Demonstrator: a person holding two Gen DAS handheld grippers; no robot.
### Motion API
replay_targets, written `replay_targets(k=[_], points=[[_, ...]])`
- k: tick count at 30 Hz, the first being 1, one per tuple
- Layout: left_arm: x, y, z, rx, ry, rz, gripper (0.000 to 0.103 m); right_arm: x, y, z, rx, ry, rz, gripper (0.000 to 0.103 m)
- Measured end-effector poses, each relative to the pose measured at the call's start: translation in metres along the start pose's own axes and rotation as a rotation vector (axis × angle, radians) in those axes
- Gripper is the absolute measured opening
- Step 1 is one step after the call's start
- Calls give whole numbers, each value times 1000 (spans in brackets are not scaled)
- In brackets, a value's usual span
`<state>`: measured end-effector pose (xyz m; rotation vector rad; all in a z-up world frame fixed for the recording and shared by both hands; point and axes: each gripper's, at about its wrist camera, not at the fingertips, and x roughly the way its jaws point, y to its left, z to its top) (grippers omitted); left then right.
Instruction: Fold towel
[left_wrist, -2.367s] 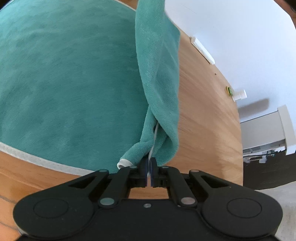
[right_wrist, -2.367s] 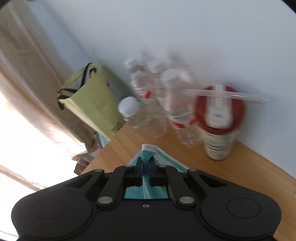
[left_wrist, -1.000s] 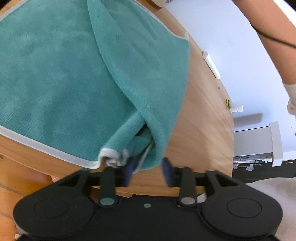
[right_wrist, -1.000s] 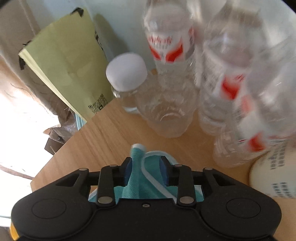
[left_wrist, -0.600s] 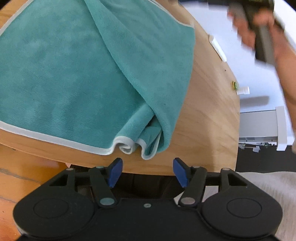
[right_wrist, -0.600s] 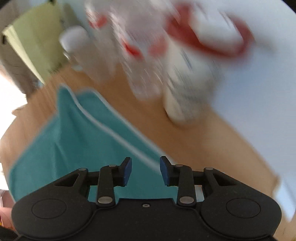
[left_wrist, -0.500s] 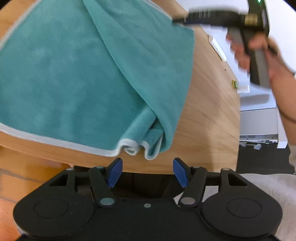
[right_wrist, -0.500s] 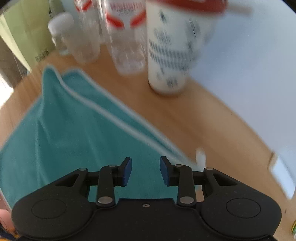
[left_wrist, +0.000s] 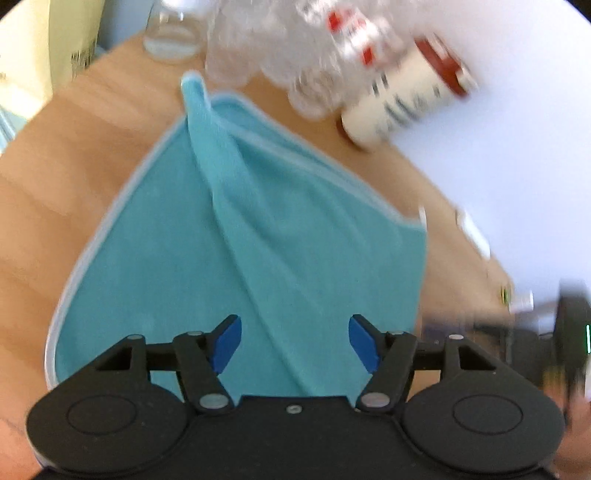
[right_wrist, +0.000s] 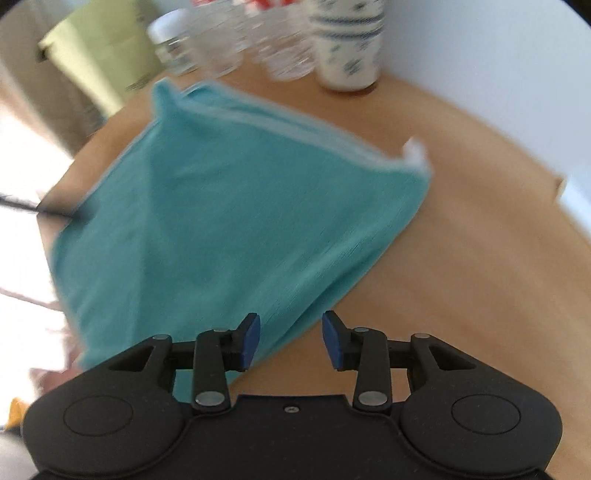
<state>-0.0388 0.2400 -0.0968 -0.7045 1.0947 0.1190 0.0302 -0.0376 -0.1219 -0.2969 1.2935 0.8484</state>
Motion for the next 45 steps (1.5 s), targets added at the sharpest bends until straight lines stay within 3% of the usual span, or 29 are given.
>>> replay_targets(k=[5,8,14,18,24,26,27,32,34,36,45], points=[[27,8,39,-32,-37,61,66,-7,21,-28,63,10,56,43],[39,15,67,-32,-42,80,66,-7,35,-36,115,-3,39,43],[58,17,111,119,10,43,66,-1,78,-50,283,-29,0,43],[67,20,125,194,69,-6,66,12,115,-56,318,-55,-136,43],[72,18,130,295,112,-50,66,40,136,-58,395,-54,-332,43],[73,17,131,302,112,-65,66,47,139,-60,428,-47,-366,34],[73,17,132,305,111,-68,65,46,137,-64,486,-61,-341,16],[74,11,134,338,111,-71,47,40,133,-68,577,-85,-393,16],[74,8,134,367,94,-67,36,39,133,-71,608,-97,-379,10],[74,5,133,393,95,-53,29,38,136,-72,592,-100,-409,10],[69,-7,132,477,75,-59,18,29,138,-79,590,-113,-473,10]])
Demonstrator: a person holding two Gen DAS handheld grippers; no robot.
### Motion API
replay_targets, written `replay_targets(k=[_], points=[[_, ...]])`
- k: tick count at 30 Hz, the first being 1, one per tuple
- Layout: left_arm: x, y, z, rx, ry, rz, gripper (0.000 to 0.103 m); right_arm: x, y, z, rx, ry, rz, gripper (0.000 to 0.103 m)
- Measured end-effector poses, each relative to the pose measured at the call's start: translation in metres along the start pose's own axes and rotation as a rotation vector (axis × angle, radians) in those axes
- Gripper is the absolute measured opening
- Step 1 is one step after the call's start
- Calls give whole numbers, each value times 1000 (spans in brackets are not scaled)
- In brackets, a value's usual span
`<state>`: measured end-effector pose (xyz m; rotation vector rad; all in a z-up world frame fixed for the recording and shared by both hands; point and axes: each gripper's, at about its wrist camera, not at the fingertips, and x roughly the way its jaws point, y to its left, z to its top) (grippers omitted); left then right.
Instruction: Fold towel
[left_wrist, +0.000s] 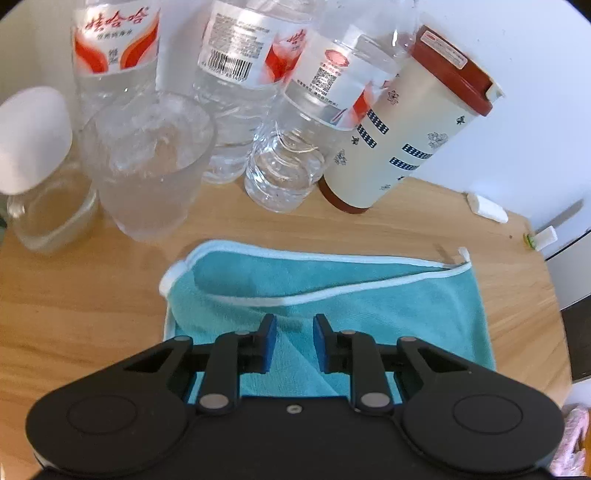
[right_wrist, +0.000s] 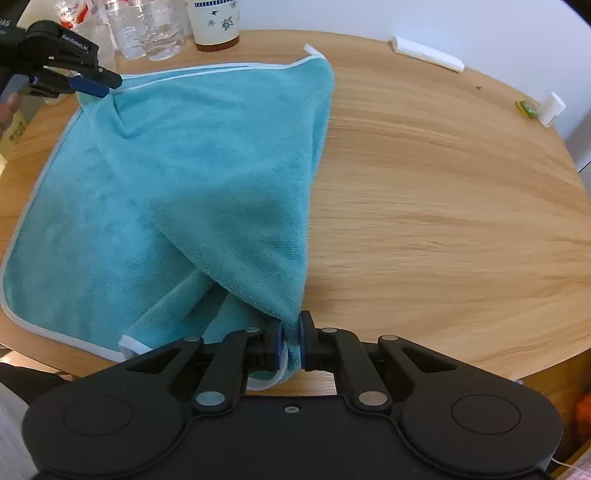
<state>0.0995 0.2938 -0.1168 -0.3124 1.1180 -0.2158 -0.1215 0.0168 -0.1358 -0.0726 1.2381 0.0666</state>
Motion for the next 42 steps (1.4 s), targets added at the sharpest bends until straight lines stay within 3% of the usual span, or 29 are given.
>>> replay_targets(k=[4,9,11,13,14,22,26,31,37,41,42], points=[[4,7,3,-17,-4,-18,4,4,3,0,-13,4,-6,10],[4,16,1,-67,-3,-50,6,6,-4,-2,13,17,24,10],[3,24,0,-122,14,-87,11,5,-5,-4,12,23,32,10],[-1,30,-2,-168,6,-89,44,7,-5,-6,11,31,40,10],[-3,33,-3,-188,-4,-82,46,7,-5,-6,9,35,41,10],[-2,37,0,-244,5,-32,42,8,-3,-10,-9,54,48,10],[-26,38,2,-281,-16,-19,43,10,-8,-10,7,62,51,10],[-47,36,6,-225,-26,59,46,12,-4,-9,-8,67,44,11],[-23,42,1,-233,27,127,46,12,-4,-7,2,73,44,11],[-10,40,1,-228,-20,129,45,12,-5,-8,22,67,47,11],[-10,39,1,-220,-31,132,37,10,-5,-9,29,59,43,11]])
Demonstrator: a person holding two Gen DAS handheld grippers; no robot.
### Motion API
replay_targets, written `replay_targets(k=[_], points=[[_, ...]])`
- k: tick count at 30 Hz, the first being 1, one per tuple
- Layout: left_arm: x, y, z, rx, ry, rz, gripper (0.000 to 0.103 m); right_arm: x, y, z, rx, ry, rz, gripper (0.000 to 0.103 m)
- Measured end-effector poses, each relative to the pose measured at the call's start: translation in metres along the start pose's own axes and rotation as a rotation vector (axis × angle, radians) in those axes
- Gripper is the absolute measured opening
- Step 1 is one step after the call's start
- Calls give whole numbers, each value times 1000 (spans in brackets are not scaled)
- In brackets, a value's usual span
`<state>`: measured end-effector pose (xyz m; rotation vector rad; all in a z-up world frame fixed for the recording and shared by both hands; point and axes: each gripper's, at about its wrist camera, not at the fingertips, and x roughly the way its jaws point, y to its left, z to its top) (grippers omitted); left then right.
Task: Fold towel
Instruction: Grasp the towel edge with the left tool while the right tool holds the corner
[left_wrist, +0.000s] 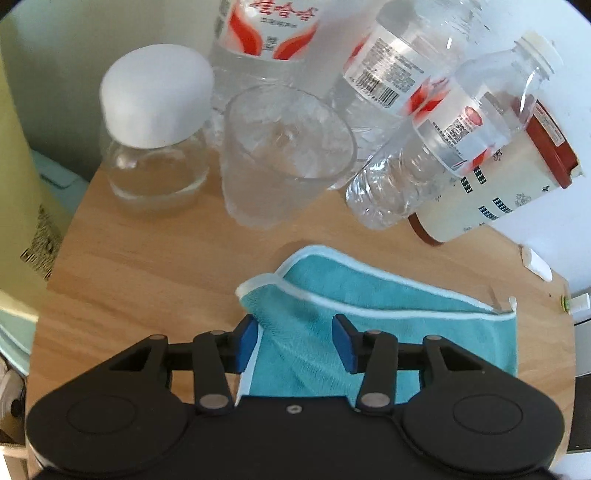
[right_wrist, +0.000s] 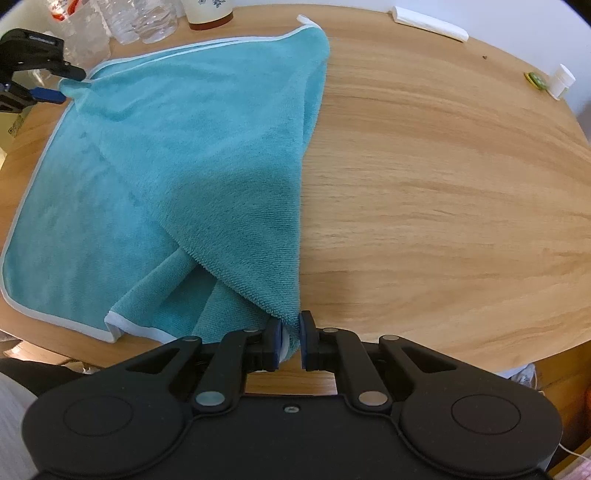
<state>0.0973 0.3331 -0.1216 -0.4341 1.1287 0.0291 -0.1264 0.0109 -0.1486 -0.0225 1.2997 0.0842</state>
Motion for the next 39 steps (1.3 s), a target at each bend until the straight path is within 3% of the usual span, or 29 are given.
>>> replay_targets(k=[1,2,6,14,16,22,29,34,36,39], points=[[0,-3,0,17,-13,2,25,-2,0,-1,5,-10,-3,11],[-1,-6,1,35,-21,-3,19,-4,0,-2,11,-18,-6,11],[-2,-16,2,98,-48,-25,7,-10,2,-6,-5,-39,-16,9],[-10,-31,11,139,-124,-61,5,-20,8,-9,-53,-115,-136,8],[-12,-33,12,126,-147,-64,4,-23,11,-13,-82,-151,-207,8],[-19,-42,15,157,-216,-118,5,-23,20,-22,-149,-140,-295,7],[-11,-41,13,147,-204,-146,5,-11,28,-23,-146,-10,-138,9],[-15,-30,13,127,-205,-161,5,-43,5,-6,-154,-45,-66,22],[-19,-30,13,134,-215,-175,5,-58,-13,11,-113,-93,-58,35],[-23,-30,12,129,-232,-191,5,-66,-34,43,-43,-147,-18,36]])
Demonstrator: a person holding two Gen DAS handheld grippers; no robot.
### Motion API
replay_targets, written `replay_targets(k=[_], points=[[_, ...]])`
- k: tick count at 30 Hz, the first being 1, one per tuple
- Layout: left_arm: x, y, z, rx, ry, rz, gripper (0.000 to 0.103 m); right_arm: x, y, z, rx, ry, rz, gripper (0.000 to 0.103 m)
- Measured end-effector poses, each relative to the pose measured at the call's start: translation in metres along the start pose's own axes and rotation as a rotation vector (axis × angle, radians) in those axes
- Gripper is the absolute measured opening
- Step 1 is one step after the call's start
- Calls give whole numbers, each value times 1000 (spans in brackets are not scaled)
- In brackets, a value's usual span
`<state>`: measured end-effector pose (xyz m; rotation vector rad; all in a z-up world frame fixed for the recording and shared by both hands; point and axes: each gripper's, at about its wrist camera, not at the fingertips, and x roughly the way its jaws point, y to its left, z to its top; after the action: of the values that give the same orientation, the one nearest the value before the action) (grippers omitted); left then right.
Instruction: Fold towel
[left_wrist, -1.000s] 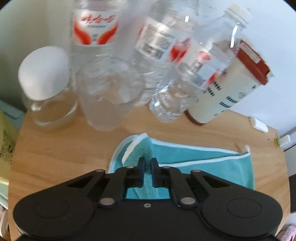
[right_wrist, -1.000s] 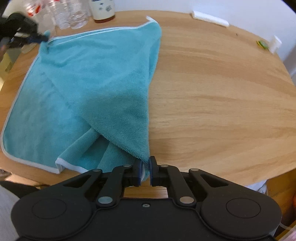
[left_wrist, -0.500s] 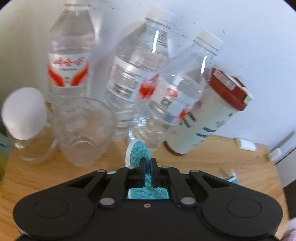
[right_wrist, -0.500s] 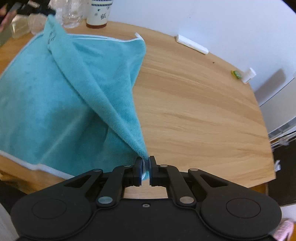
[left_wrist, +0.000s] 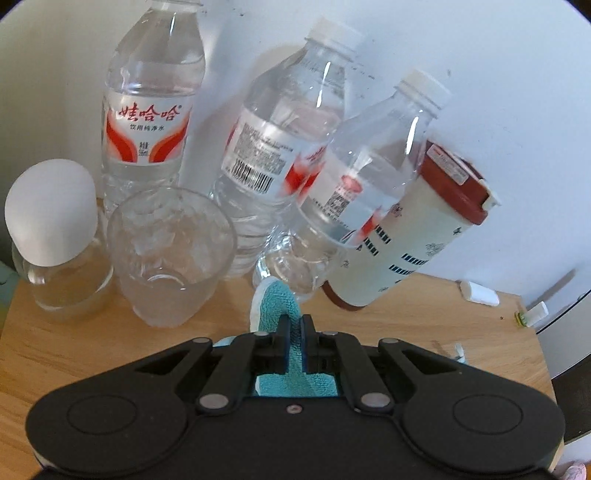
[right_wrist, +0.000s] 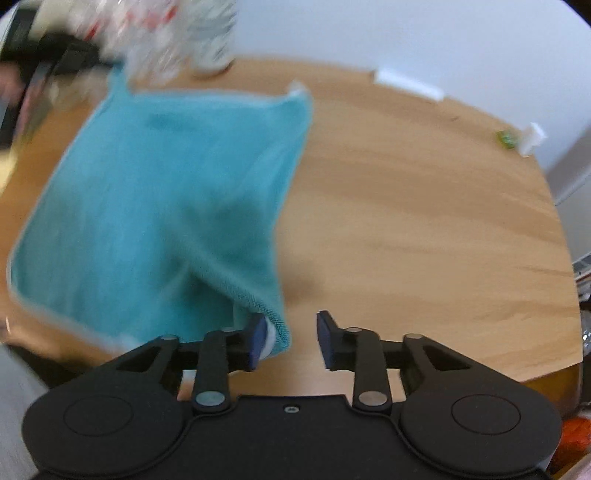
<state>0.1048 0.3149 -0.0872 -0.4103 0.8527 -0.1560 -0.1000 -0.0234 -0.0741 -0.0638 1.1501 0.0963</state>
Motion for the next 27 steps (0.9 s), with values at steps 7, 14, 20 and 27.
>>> replay_targets(k=[7,14,20,27], points=[[-2,-13,1,6,-13,18,5,-20,-5,86,-183,-98,244,49],[3,-23,-1,-44,-45,58,5,74,-19,158,-228,-64,131,51],[3,-22,-6,-96,-69,92,5,137,-10,177,-330,6,131,46],[2,-24,-8,-122,-78,113,5,164,-9,189,-236,39,244,41]])
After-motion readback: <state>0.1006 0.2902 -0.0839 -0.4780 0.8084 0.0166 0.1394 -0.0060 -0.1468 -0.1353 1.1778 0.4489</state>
